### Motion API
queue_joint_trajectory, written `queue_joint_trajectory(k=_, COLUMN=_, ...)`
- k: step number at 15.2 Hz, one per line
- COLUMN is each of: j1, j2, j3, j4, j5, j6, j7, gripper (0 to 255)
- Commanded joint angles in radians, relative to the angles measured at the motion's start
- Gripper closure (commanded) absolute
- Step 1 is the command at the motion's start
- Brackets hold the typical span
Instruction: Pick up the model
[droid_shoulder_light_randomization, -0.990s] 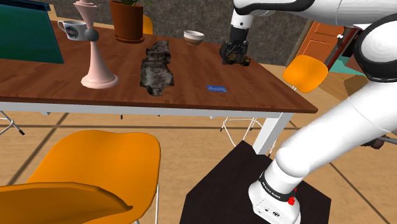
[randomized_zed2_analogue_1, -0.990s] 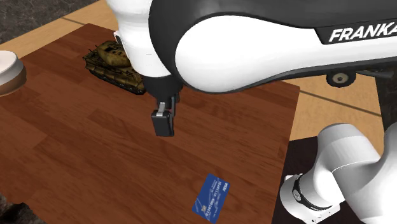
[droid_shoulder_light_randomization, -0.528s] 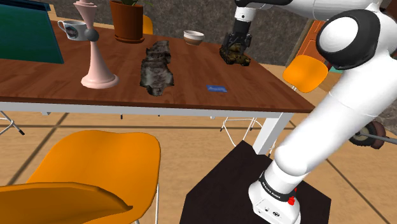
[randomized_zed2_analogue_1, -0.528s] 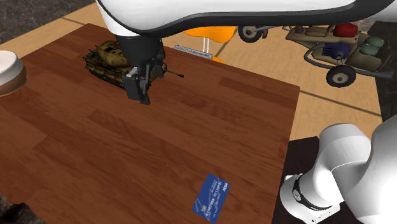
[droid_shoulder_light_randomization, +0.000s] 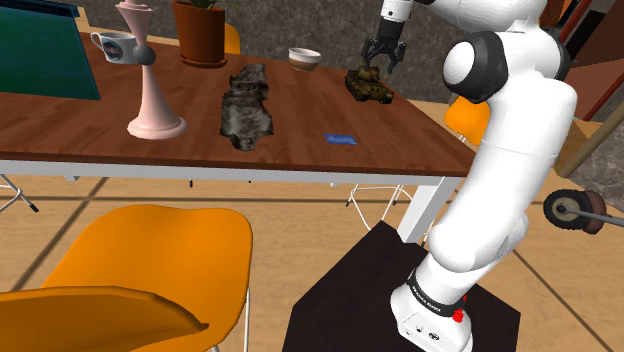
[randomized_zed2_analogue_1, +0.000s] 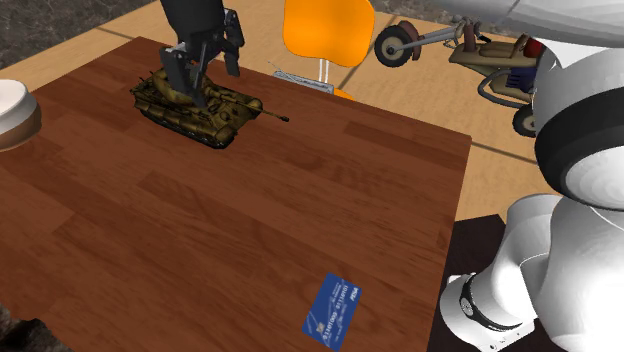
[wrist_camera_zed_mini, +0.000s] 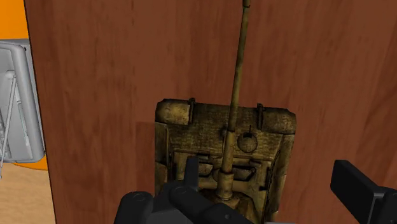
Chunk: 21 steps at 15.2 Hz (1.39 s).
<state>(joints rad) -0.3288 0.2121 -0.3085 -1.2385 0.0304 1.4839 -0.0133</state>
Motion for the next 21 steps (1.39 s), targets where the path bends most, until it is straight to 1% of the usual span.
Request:
queue_joint_trajectory(k=1, j1=-0.04, j2=0.084, j3=-0.02, j4=0.129, j5=0.034, j6=-0.046, j7=0.002, gripper=0)
queue_joint_trajectory(k=2, j1=-0.049, j2=0.098, j3=-0.022, j4=0.153, j5=0.04, j6=-0.055, j7=0.003, gripper=0)
queue_joint_trajectory(k=9, j1=-0.026, j2=0.036, j3=-0.018, j4=-0.042, j5=0.018, j6=0.08, j7=0.013, gripper=0)
queue_joint_trajectory(k=11, j1=-0.026, j2=0.036, j3=-0.018, j4=-0.042, j5=0.018, j6=0.08, j7=0.013, gripper=0)
queue_joint_trajectory(k=12, j1=-0.027, j2=0.038, j3=-0.019, j4=-0.037, j5=0.018, j6=0.077, j7=0.012, gripper=255)
queue_joint_trajectory(k=21, j1=-0.026, j2=0.036, j3=-0.018, j4=-0.042, j5=0.018, j6=0.08, j7=0.013, gripper=255)
